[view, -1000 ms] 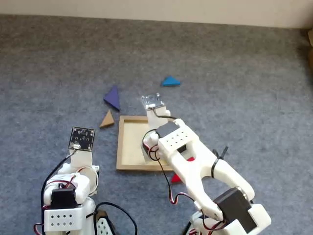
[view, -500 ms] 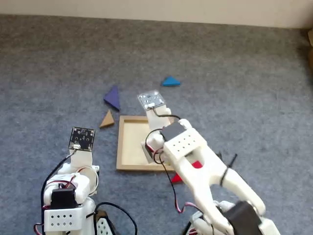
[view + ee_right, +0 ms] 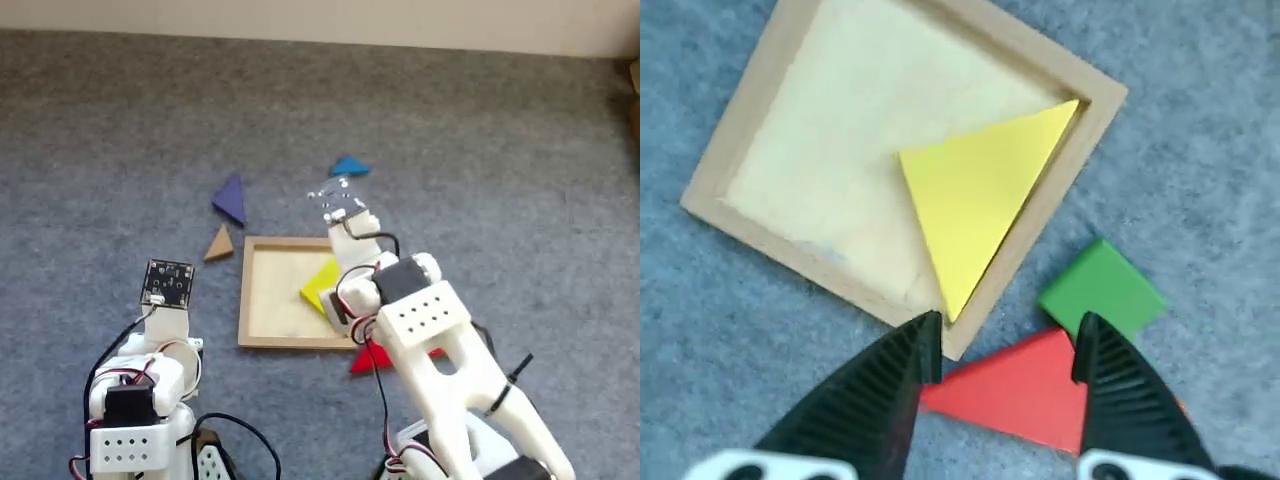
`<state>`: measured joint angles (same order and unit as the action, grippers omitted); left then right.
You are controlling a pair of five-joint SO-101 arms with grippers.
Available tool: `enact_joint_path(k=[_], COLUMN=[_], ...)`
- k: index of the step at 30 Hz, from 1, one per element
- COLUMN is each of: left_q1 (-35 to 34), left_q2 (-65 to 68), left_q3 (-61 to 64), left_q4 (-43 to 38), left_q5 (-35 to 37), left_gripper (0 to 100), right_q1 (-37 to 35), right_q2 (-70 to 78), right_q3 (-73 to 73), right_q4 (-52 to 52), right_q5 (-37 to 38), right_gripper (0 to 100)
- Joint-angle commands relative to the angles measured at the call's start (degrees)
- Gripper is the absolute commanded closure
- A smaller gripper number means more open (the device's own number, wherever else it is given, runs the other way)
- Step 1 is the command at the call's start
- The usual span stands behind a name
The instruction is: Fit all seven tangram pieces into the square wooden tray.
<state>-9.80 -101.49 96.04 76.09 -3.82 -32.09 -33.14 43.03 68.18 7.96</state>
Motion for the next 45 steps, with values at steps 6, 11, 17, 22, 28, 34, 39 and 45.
enact_joint_path(k=[6, 11, 17, 22, 28, 34, 39, 45], left_q1=[-0.5, -0.5, -0.5, -0.5, -0.5, -0.5, -0.5, -0.5], left_q2=[-2.2, -2.2, -2.2, -2.2, -2.2, -2.2, -2.2, -2.2], left_q3=[1.2, 1.2, 1.2, 1.2, 1.2, 1.2, 1.2, 1.2], left_q4=[0.4, 0.4, 0.4, 0.4, 0.4, 0.4, 0.4, 0.4], left_q5=[0.4, 0.4, 0.4, 0.4, 0.4, 0.4, 0.4, 0.4], left_gripper=[99, 99, 99, 99, 99, 99, 99, 99], right_q1=[1.2, 1.2, 1.0, 1.2, 1.3, 2.6, 8.4, 15.4], right_q2=[-5.5, -5.1, -4.9, -4.9, -4.8, -4.8, -4.8, -4.8], right_q3=[5.5, 10.9, 18.4, 22.0, 24.0, 26.3, 26.7, 26.7], right_q4=[3.4, 2.5, -12.1, -17.9, -18.0, -18.1, -18.1, -17.9], right_q5=[9.9, 13.8, 13.6, 13.8, 13.8, 14.4, 18.5, 20.8], right_gripper=[79.6, 79.5, 79.9, 80.0, 80.0, 80.0, 80.0, 80.0])
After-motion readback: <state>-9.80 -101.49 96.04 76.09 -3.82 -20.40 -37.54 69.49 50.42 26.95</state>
